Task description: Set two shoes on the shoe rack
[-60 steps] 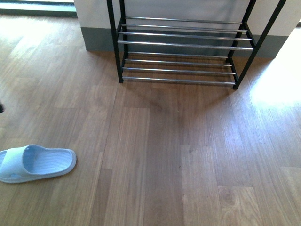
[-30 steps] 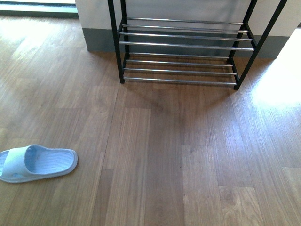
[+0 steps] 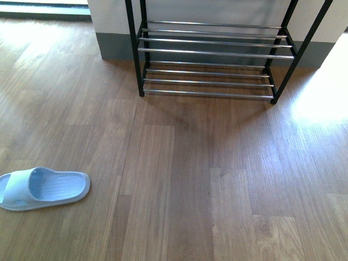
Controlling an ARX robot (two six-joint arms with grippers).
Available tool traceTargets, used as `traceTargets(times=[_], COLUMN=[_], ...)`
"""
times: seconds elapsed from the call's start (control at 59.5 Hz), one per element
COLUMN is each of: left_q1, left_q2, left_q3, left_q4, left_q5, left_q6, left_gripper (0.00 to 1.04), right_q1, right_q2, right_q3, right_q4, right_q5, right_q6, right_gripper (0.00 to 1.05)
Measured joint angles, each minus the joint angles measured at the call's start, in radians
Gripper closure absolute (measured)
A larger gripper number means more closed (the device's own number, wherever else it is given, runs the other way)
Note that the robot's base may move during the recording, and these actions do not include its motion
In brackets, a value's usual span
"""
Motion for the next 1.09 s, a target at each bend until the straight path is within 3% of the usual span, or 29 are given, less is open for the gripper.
traceTargets(times=[0.067, 0.235, 0.437, 0.672, 0.873, 1.092], left_q1=[0.003, 0.0, -0.01, 0.021, 0.072, 0.14], left_q2=[0.066, 0.283, 0.323, 0.184, -0.072, -0.047], left_q3=[0.031, 0.087, 0.092, 0.034, -0.013, -0.024], left_q4=[-0.063, -0.034, -0.027, -0.111, -0.288, -0.248], left_q5=[-0.001, -0.01, -0.02, 0.011, 0.054, 0.077], left_q6=[0.001, 0.02, 0.027, 0.026, 0.026, 0.023], left_gripper=[0.09, 0.09, 0.09, 0.09, 0.09, 0.09], right_q1=[0.0, 0.0, 0.0, 0.0, 0.0, 0.0], right_q2=[0.0, 0.0, 0.0, 0.0, 0.0, 0.0], right_q3=[0.0, 0.0, 0.0, 0.0, 0.0, 0.0], right_q4=[0.0, 0.0, 0.0, 0.0, 0.0, 0.0], right_q5=[0.0, 0.0, 0.0, 0.0, 0.0, 0.0], right_q6=[0.0, 0.0, 0.0, 0.0, 0.0, 0.0], right_gripper=[1.03, 1.03, 1.03, 1.03, 1.03, 1.03])
